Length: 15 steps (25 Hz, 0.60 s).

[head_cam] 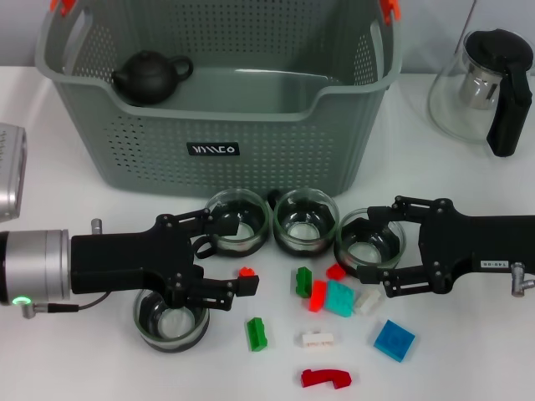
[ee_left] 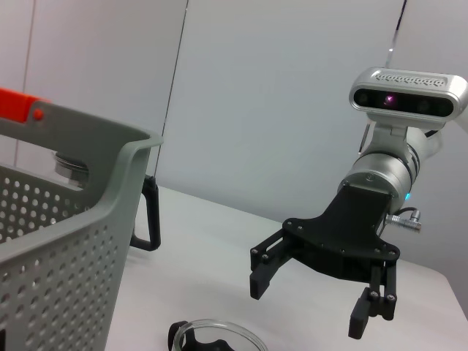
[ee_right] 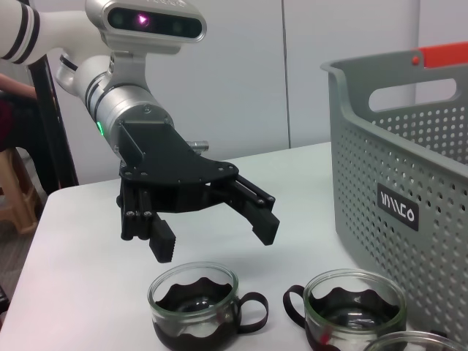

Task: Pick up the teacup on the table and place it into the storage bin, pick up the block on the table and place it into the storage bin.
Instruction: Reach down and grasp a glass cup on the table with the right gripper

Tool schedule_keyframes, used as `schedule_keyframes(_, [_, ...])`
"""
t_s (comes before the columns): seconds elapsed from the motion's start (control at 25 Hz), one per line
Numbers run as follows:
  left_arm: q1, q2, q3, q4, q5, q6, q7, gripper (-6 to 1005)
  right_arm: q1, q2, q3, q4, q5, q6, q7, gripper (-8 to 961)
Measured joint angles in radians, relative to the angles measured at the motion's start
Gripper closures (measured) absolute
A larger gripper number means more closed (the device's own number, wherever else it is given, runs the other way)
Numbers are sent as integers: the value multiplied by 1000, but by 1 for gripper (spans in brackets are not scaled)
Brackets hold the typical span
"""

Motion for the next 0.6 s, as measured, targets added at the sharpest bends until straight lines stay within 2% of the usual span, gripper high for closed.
schedule_keyframes(0.6, [-2, 2, 1, 0, 0, 3, 0, 53, -2, -4, -1, 0, -3, 0, 0, 27])
